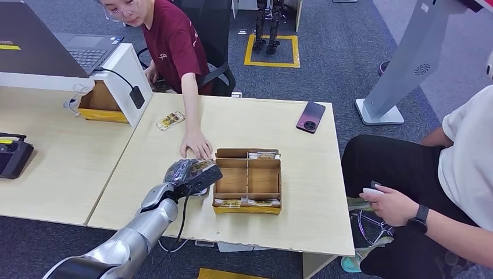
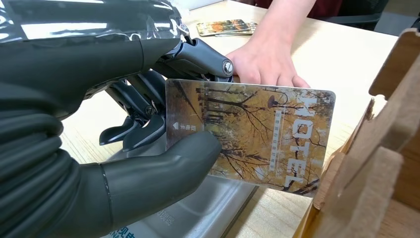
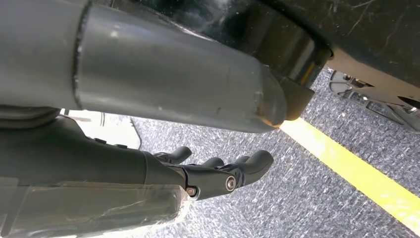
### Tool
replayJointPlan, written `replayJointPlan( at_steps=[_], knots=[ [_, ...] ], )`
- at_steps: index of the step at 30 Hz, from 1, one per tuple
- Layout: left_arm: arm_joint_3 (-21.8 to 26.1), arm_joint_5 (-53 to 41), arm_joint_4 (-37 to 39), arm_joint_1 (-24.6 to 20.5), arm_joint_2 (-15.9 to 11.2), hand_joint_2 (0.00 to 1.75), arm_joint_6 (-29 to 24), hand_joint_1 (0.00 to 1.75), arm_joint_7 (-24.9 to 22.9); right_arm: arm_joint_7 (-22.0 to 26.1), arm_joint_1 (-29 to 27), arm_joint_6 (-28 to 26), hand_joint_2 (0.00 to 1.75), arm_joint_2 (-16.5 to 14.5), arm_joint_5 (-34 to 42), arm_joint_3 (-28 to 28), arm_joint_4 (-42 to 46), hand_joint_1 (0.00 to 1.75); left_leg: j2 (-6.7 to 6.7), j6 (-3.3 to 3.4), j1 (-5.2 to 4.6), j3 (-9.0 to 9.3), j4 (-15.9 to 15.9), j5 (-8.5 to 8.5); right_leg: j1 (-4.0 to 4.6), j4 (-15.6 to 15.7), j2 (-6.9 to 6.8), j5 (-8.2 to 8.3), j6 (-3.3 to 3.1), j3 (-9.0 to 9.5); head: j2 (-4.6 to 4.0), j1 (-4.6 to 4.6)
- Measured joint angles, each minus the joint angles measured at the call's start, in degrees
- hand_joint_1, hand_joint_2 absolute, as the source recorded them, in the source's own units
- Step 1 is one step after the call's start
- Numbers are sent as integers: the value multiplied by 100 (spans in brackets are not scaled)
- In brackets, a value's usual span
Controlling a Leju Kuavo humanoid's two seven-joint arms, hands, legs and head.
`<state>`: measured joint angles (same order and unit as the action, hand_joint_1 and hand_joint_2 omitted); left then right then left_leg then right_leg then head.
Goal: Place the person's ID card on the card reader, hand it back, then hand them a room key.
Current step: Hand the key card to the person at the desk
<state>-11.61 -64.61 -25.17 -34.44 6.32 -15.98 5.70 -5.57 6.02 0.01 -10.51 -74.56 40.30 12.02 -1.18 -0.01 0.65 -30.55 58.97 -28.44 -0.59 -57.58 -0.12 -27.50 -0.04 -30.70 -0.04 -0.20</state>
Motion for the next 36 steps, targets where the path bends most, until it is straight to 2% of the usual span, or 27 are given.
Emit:
replayJointPlan(
  at_steps=[9,24,36],
  knots=[
    [43,24,-69,-73,-106,175,233,175,33,6,-10,-1,0,0,3,24,0,0,6,-4,0,5,0,-5,0,0,4,-1,-1,1,0,-1],
    [42,410,-174,-290,-514,175,850,175,308,51,-31,-5,0,0,17,117,-4,0,30,-8,1,-19,0,-2,1,-1,28,3,-4,-39,0,0],
    [-9,368,-207,-381,-829,175,1160,175,282,58,-33,-3,0,0,14,148,-6,0,34,-8,2,-36,0,-2,1,-1,31,5,-7,-58,0,-1]
  ],
)
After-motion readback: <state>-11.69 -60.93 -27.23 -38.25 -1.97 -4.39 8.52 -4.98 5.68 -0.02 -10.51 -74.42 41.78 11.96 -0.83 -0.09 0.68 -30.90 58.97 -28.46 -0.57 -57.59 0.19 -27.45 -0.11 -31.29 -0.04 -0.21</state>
